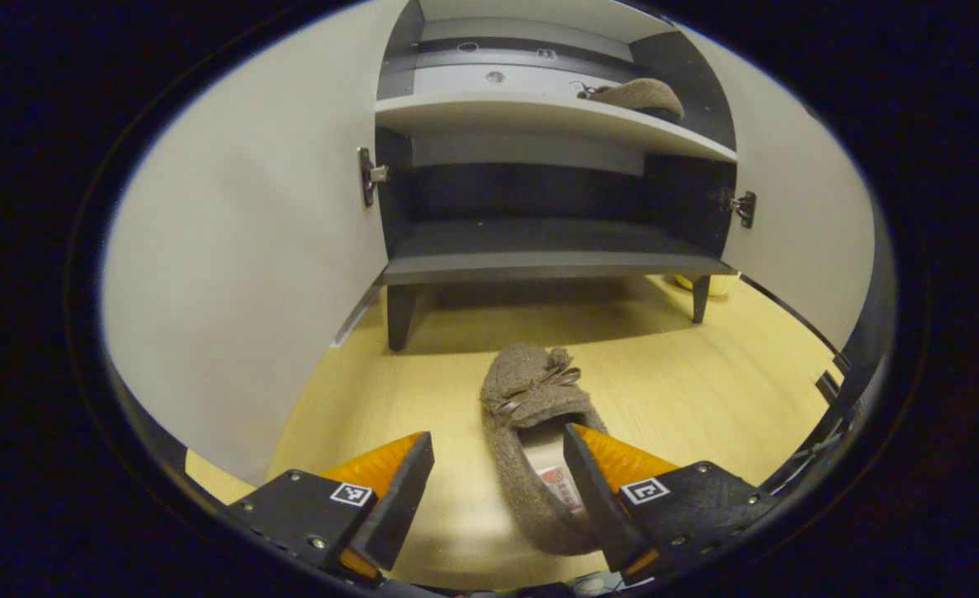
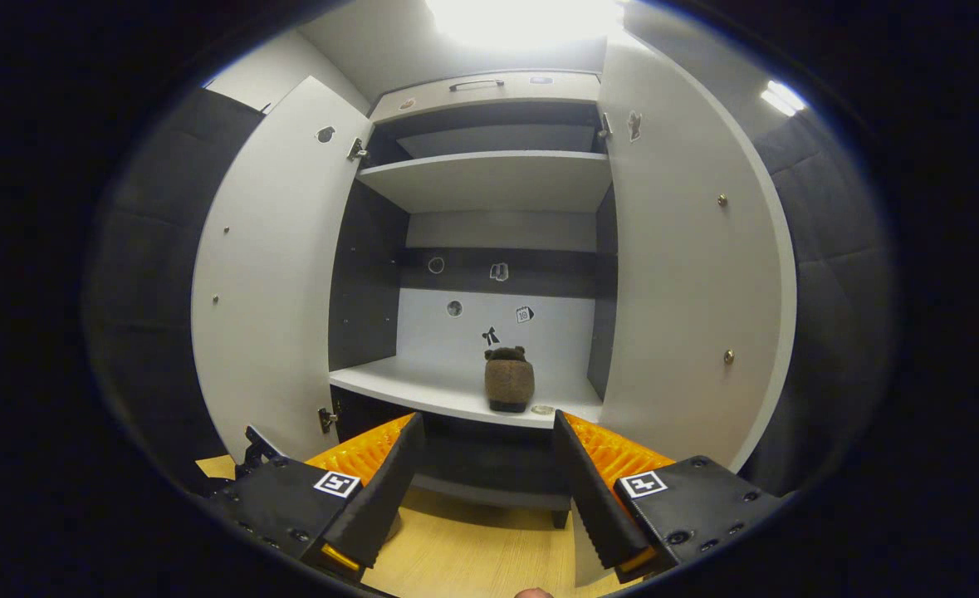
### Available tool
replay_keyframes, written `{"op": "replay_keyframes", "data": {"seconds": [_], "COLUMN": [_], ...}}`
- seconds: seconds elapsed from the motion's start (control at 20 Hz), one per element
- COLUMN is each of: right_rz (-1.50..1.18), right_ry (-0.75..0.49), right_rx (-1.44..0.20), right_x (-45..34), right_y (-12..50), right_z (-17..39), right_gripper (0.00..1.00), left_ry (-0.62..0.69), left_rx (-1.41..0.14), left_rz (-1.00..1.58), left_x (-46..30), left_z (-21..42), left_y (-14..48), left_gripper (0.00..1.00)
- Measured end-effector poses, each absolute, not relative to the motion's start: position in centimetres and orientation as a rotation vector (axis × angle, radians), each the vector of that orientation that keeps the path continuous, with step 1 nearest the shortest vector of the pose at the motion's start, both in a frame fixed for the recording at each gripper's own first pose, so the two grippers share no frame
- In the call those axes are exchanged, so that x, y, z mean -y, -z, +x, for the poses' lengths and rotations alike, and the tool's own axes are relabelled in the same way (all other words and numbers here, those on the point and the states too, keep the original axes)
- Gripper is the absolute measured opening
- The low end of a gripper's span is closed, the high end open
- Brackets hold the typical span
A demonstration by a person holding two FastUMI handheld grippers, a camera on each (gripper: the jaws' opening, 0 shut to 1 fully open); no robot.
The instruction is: Grab one shoe with the right hand and put it into the shoe cabinet, grab the other shoe with the left hand and put it into the shoe cabinet; then close the right door with the right hand and the left door with the left hand.
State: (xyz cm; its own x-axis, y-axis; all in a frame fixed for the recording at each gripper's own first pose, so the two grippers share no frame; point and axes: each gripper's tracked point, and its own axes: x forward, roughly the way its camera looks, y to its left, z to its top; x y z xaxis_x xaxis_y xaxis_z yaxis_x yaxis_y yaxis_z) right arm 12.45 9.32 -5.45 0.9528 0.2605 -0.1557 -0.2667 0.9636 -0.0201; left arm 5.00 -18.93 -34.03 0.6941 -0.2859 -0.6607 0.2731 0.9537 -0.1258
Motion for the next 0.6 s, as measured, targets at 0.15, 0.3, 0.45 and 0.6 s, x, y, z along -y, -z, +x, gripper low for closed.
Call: {"op": "replay_keyframes", "data": {"seconds": [0.15, 0.3, 0.45, 0.6], "right_rz": [-0.028, -0.023, -0.004, 0.002], "right_ry": [-0.246, -0.227, -0.214, -0.213], "right_rx": [-0.191, -0.235, -0.272, -0.294], "right_x": [-8.6, -7.9, -7.2, -6.8], "right_y": [6.4, 7.6, 8.4, 8.8], "right_z": [12.2, 12.1, 11.8, 11.6], "right_gripper": [0.98, 0.98, 0.98, 0.98], "left_ry": [0.295, 0.316, 0.323, 0.323], "left_rx": [-0.822, -0.852, -0.889, -0.893], "left_rz": [-0.009, -0.032, -0.052, -0.015], "left_x": [18.8, 19.2, 20.2, 20.9], "left_z": [5.0, 5.1, 5.0, 4.7], "left_y": [36.4, 37.1, 37.9, 37.9], "left_gripper": [0.92, 0.92, 0.72, 0.41]}}
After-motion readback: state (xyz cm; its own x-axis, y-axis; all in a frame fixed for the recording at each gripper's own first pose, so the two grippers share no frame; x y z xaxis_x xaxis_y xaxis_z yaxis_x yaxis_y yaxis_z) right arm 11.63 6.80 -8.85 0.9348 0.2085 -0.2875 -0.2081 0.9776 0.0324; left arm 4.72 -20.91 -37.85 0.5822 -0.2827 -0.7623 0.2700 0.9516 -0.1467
